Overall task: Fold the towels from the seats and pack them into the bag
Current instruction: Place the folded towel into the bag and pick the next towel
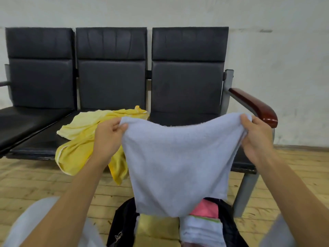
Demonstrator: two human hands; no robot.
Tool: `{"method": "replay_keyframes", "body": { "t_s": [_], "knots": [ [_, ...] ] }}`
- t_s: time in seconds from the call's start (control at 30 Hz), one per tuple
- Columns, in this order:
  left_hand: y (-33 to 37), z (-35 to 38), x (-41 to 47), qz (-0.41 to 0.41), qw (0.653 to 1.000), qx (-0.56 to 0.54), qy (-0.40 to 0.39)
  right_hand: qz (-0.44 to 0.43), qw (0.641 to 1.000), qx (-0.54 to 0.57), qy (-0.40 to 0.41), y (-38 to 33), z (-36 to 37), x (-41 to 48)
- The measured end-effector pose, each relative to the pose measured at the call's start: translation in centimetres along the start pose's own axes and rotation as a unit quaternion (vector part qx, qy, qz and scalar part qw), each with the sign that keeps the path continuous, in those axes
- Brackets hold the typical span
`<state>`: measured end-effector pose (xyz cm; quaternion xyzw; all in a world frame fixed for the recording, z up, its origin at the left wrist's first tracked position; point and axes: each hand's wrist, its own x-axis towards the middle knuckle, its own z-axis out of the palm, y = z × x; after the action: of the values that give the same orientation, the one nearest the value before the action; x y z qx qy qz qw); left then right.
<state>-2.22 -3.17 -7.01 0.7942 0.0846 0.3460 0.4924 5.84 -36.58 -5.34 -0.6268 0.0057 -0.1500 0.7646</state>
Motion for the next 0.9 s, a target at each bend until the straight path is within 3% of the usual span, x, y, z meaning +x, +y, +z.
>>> {"method": "replay_keyframes", "body": {
  "t_s": [0.13, 0.33, 0.57, 0.67, 0.73, 0.83, 0.9],
  "knots": [
    [-1.3, -0.8, 0.5, 0.036, 0.993, 0.102, 0.043, 0.001, 0.998, -0.067, 0.010, 1.1, -0.2, 0.4],
    [-0.5, -0.3, 0.2, -0.130, 0.986, -0.084, 0.063, 0.000, 0.988, -0.153, -0.006, 2.3, -0.3, 0.6],
    [-0.4, -0.5, 0.0, -0.116, 0.990, -0.076, -0.015, -0.017, 0.957, -0.279, -0.078, 1.8, -0.7, 0.1],
    [-1.0, -0.5, 0.1, -0.044, 0.988, 0.108, -0.101, -0.091, 0.911, -0.397, -0.063, 1.8, -0.9, 0.2],
    [-1.5, -0.1, -0.2, 0.023, 0.965, 0.240, -0.100, -0.143, 0.871, -0.464, -0.066, 1.9, -1.0, 0.2],
    [-2.4, -0.1, -0.2, 0.070, 0.951, 0.289, -0.091, -0.166, 0.844, -0.505, -0.076, 2.4, -0.6, 0.4],
    [-2.7, -0.3, 0.2, 0.064, 0.948, 0.297, -0.094, -0.156, 0.852, -0.489, -0.101, 3.0, -0.2, 0.5]
  ]
}}
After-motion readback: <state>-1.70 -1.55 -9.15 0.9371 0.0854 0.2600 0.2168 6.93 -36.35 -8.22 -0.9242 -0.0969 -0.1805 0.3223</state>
